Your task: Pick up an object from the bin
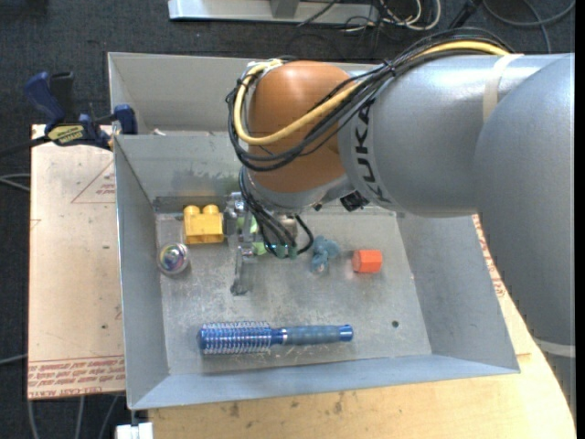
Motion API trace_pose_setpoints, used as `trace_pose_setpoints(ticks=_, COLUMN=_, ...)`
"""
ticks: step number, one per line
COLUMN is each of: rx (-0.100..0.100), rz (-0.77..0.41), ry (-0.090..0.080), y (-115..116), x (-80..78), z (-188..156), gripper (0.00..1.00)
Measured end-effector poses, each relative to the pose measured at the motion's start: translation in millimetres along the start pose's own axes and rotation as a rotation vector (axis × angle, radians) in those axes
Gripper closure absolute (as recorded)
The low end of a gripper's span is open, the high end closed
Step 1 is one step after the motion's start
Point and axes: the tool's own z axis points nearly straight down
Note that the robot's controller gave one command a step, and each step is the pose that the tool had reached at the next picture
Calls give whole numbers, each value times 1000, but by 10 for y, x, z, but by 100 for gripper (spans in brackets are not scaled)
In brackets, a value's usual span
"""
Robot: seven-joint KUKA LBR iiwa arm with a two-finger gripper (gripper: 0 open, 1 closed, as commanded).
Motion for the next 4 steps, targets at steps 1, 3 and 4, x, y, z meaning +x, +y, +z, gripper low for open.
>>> trace_pose_setpoints(ticks=1, rx=-2, rz=-203, ry=-12, y=-54, x=534, z=1120, gripper=0)
trace_pose_setpoints(ticks=3, rx=2, rz=-701, ry=-24, y=-115, x=889, z=1089, gripper=0)
trace_pose_setpoints(ticks=4, rx=2, rz=-858, ry=-14, y=-256, x=904, z=1108, gripper=0)
